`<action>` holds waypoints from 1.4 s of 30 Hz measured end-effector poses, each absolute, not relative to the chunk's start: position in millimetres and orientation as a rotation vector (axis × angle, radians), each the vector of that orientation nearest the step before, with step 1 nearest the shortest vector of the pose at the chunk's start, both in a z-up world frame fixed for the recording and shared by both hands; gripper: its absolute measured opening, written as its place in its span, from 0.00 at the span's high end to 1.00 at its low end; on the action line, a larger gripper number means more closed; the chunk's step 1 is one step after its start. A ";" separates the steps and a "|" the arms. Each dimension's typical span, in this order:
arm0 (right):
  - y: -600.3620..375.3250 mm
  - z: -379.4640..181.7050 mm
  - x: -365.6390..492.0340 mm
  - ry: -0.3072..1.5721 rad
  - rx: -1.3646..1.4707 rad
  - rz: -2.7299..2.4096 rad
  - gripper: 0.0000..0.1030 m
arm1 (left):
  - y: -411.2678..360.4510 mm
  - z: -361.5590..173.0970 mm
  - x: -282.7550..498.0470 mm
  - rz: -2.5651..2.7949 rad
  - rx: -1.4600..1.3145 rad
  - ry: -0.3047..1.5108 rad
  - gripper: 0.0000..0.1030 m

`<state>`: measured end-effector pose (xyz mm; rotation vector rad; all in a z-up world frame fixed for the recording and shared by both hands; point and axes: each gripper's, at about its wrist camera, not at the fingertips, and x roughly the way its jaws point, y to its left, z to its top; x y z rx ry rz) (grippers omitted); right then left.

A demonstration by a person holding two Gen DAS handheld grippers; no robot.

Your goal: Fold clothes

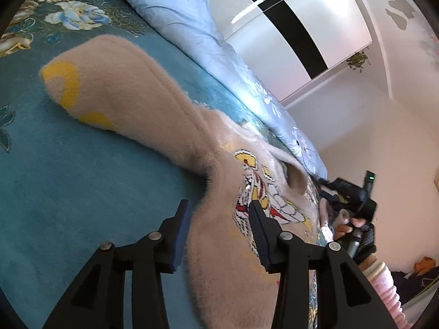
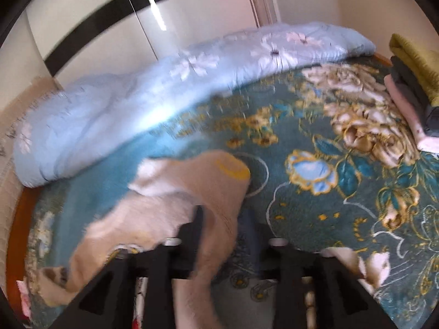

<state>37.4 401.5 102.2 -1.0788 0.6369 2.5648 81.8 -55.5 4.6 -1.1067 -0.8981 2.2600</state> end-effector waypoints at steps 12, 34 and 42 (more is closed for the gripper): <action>386.6 67.7 139.1 0.967 -1.354 2.697 0.45 | -25.0 -9.3 92.5 2.198 -1.239 -0.844 0.45; 341.3 40.0 181.0 1.226 -1.538 2.663 0.58 | -35.8 -23.6 87.9 2.173 -1.286 -0.979 0.44; 313.8 68.2 185.7 0.785 -1.493 2.799 0.96 | -30.1 -32.5 90.2 2.123 -1.422 -0.958 0.43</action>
